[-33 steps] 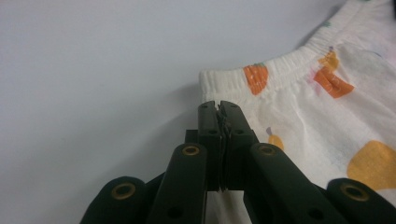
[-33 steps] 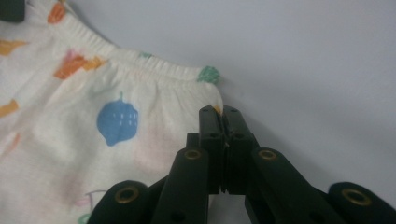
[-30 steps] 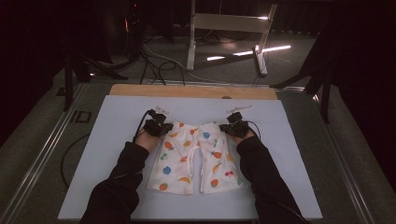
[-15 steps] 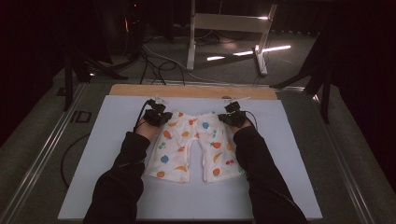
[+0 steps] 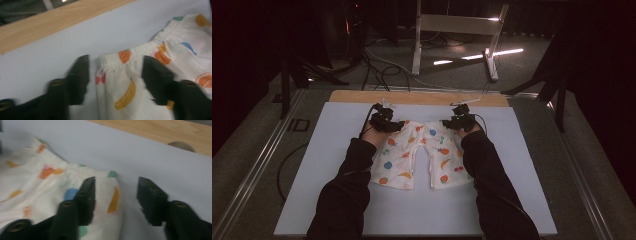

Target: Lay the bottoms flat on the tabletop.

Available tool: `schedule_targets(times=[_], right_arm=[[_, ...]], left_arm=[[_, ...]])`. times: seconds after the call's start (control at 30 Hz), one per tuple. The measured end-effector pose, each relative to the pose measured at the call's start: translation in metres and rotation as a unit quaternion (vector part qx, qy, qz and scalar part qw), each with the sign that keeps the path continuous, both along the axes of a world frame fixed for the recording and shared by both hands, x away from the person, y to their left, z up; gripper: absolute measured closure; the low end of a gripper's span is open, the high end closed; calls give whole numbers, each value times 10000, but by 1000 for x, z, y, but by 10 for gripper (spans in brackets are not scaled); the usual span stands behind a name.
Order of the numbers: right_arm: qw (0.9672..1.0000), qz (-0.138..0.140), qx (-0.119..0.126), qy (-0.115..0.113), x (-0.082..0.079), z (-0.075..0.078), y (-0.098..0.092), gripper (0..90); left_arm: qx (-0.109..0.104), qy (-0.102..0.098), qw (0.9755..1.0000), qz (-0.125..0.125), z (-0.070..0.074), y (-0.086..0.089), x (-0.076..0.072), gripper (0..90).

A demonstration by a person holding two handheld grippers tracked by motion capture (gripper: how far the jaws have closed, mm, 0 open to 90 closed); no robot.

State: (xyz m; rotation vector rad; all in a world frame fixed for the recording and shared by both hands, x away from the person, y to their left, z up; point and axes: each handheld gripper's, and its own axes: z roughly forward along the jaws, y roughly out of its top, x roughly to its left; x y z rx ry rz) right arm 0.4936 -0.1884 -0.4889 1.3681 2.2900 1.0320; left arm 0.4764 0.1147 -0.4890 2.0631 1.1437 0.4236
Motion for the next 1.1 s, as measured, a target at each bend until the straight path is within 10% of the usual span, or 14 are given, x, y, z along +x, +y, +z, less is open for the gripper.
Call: schedule_targets(times=[0.3, 0.57, 0.67, 1.1], right_arm=[[9990, 379, 195, -115, -23, 16, -1, 422], [9950, 986, -84, -134, -52, 13, 5, 664], [9926, 1182, -276, -65, -62, 8, 8, 887], [9902, 1080, -859, 195, -63, -14, 1, 898]], left_arm=[[-400, 75, 9986, -327, 12, 8, -19, 17], [-722, -38, 9957, -586, 26, 25, -52, 3], [-698, -91, 9950, -706, 29, 32, -68, 2], [-532, -273, 9947, -832, 14, 68, -151, 2]])
